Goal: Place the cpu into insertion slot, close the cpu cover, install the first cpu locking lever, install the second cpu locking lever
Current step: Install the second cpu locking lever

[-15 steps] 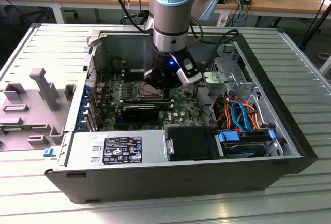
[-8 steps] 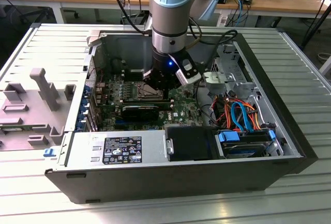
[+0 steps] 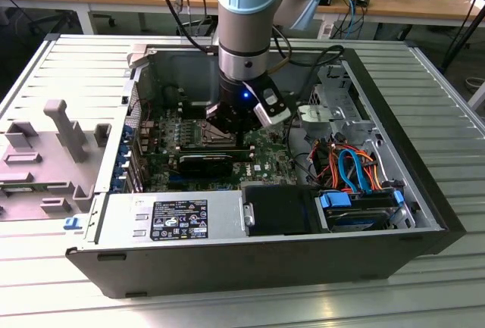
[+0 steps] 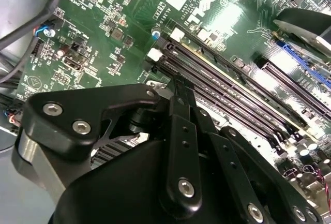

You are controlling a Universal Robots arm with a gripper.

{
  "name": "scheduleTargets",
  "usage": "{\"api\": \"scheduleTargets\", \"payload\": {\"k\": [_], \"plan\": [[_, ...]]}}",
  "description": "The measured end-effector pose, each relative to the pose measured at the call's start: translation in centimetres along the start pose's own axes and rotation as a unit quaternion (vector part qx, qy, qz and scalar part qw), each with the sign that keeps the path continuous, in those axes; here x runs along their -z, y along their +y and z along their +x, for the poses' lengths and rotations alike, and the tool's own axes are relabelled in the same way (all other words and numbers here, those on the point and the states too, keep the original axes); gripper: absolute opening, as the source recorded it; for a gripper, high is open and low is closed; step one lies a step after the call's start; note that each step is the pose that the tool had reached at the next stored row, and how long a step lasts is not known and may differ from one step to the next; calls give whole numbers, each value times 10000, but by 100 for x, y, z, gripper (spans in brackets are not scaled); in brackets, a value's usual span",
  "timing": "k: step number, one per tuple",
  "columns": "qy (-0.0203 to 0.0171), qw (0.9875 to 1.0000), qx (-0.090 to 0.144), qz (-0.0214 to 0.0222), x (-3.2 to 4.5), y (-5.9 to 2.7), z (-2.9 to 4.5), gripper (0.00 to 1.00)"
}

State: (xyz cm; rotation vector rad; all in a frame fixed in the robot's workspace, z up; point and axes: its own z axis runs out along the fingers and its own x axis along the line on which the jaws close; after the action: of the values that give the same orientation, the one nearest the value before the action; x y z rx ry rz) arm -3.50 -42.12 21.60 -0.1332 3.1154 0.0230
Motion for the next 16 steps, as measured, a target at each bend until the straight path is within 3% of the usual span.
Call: {"api": "scheduleTargets", "payload": {"k": [5, 16], "plan": [[0, 10000, 9, 0, -9, 8, 99, 11], [0, 10000, 11, -1, -8, -9, 227, 11]]}}
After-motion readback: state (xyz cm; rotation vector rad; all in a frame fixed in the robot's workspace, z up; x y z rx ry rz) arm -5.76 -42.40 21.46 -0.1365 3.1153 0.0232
